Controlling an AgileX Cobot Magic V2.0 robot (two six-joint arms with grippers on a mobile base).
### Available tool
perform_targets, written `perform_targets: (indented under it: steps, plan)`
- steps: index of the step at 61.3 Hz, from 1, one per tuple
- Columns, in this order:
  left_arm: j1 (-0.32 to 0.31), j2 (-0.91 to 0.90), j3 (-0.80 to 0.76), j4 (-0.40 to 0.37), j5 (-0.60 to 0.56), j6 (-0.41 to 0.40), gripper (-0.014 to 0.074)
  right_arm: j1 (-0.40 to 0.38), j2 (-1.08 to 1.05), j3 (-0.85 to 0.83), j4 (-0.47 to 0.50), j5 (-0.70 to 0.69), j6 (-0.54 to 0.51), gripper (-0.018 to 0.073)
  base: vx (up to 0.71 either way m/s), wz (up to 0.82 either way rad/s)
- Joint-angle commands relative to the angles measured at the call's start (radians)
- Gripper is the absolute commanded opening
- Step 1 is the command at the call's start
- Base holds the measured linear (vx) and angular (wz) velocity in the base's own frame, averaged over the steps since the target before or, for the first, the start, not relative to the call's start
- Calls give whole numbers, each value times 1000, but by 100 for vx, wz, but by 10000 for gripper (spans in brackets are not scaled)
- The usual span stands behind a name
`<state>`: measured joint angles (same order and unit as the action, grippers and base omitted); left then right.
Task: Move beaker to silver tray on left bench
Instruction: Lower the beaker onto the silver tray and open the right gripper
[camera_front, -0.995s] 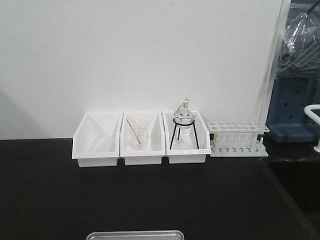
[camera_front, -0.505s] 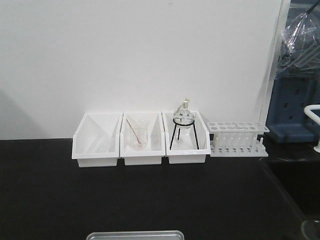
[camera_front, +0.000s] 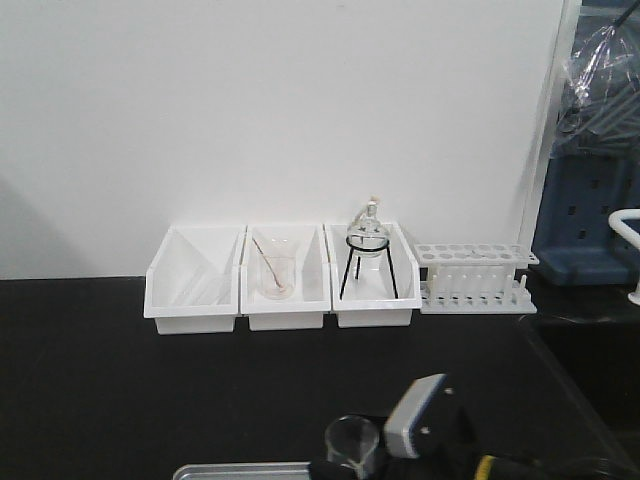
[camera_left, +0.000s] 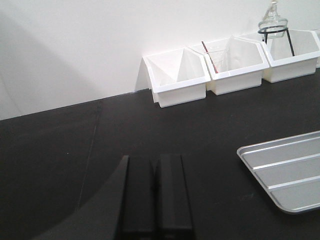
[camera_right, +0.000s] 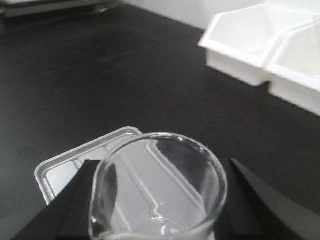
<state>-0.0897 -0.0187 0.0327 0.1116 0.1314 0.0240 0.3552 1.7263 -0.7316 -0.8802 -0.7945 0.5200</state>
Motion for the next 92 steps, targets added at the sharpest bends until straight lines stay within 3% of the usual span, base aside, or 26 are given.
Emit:
perform_targets:
  steps: [1, 22, 45, 57, 72, 92]
  plan:
    - [-6, -8, 20, -5, -83, -6, 1, 46, 88, -125, 31, -82, -26, -11, 0, 0]
    - [-6, -8, 20, -5, -83, -6, 1, 72, 338, -285, 31, -129, -30, -11, 0, 0]
    - [-6, -8, 20, -5, -83, -6, 1, 72, 363, -285, 38, -59, -83, 8, 0, 0]
    - [-6, -8, 20, -5, -83, -6, 1, 72, 363, -285, 38, -59, -83, 66, 0, 0]
    - [-6, -8, 20, -5, -83, -6, 1, 72, 363, -285, 37, -58, -82, 244, 0, 0]
    - [-6, -8, 20, -5, -83, -6, 1, 72, 363, -285, 49, -58, -82, 635, 0, 0]
